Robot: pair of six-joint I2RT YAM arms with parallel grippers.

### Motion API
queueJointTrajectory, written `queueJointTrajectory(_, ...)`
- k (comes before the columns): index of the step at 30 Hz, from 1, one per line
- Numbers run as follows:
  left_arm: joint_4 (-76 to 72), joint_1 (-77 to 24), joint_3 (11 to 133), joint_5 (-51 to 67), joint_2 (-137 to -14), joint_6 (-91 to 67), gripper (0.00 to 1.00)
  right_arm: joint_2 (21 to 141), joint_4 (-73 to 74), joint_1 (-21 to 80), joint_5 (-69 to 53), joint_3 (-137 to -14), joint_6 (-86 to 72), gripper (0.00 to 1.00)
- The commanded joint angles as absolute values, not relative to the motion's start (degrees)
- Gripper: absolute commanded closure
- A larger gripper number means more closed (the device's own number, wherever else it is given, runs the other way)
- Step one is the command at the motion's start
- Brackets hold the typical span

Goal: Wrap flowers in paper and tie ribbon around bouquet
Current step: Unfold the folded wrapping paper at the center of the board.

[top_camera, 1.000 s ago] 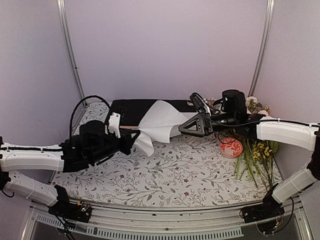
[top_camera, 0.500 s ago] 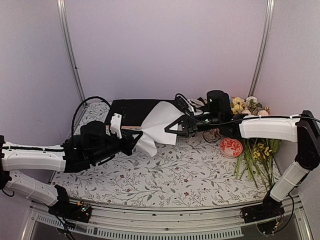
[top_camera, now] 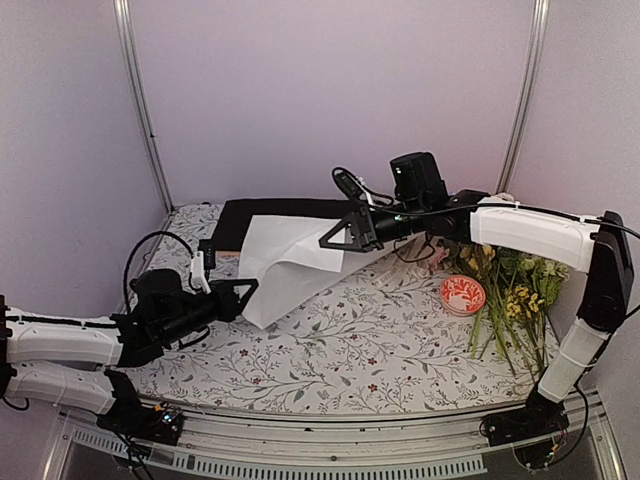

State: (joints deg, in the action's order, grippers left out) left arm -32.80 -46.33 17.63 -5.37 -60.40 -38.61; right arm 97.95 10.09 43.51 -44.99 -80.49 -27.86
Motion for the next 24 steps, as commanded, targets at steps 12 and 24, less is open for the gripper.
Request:
queueJointTrajectory(12, -29.58, -43.65, 17.76, -1.12, -61.34, -33.24, 0.45, 101.71, 38.86, 47.19, -39.85, -89.53, -5.69, 1.00)
queueJointTrajectory(24, -15.56, -52.05, 37.51, -11.85, -75.91, -13.45, 0.41, 99.86, 38.17, 47.16, -40.24, -85.38, -5.65, 1.00)
